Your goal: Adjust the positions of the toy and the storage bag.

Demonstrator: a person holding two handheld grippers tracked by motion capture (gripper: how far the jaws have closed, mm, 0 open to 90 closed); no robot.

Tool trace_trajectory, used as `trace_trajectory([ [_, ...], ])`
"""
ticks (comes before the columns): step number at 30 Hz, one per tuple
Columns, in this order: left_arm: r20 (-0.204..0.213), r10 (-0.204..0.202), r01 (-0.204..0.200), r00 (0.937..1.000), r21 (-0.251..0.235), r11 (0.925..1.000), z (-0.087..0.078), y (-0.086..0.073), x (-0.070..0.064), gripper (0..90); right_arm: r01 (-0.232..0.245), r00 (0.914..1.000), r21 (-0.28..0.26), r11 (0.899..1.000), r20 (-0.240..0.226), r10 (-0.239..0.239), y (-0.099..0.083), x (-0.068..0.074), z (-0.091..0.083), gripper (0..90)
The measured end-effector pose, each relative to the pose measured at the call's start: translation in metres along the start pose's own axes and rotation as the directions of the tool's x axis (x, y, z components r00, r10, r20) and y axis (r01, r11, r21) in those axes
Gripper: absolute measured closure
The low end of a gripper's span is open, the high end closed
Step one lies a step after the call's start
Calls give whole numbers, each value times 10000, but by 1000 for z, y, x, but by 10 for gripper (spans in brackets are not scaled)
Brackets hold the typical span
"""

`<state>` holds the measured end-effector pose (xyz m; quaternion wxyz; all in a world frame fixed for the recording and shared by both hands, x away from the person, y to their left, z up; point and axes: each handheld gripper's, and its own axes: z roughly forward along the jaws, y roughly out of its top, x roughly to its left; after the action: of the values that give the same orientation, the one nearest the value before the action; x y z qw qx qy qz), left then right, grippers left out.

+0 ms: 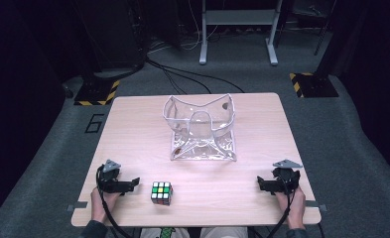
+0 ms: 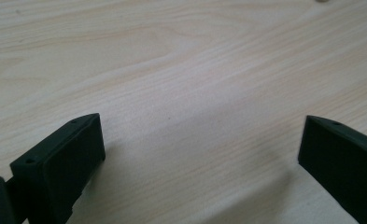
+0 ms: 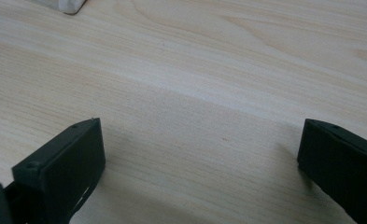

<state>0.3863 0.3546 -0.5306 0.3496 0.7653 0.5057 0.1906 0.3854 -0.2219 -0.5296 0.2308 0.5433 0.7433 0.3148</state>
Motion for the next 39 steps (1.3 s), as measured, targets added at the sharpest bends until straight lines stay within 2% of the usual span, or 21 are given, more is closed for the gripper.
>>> trace_trajectory([
  [1, -331, 221, -218, 9992, 110, 9997, 0, -1, -3, 17, 0, 10000, 0, 10000, 0, 0, 0, 0, 0, 0],
  [2, -456, 277, -271, 9986, 138, 9995, 0, -1, -5, 18, -9, 10000, -36, 10000, 62, 9, -1, 0, -1, 1],
  [7, -569, 90, -83, 9983, 122, 9999, 0, -2, -6, 21, -18, 10000, -89, 10000, 37, 18, -2, 1, -1, 6],
  [17, -618, 75, -68, 9981, 113, 9999, 0, -2, -7, 21, -28, 10000, -129, 9999, 65, 29, -2, 0, -2, 20],
  [21, -553, -249, 249, 9982, -14, 9997, -4, -4, -7, 25, -110, 9999, -152, 9998, 108, 112, -2, 0, -2, 36],
  [25, -588, -324, 321, 9977, -72, 9995, -4, -5, -8, 14, -126, 9998, -155, 9998, 127, 128, -2, 0, -2, 38],
  [27, -365, -396, 393, 9985, -80, 9992, -5, -5, -7, 3, -100, 9999, -158, 9998, 122, 102, -2, 0, -2, 39],
  [29, -328, -453, 450, 9984, -108, 9989, -5, -5, -7, 3, -131, 9998, -172, 9998, 141, 133, -2, 0, -2, 40],
  [39, -403, -344, 342, 9986, -64, 9994, -4, -5, -10, 1, -120, 9998, -134, 9998, 146, 122, -2, 0, -2, 42],
])
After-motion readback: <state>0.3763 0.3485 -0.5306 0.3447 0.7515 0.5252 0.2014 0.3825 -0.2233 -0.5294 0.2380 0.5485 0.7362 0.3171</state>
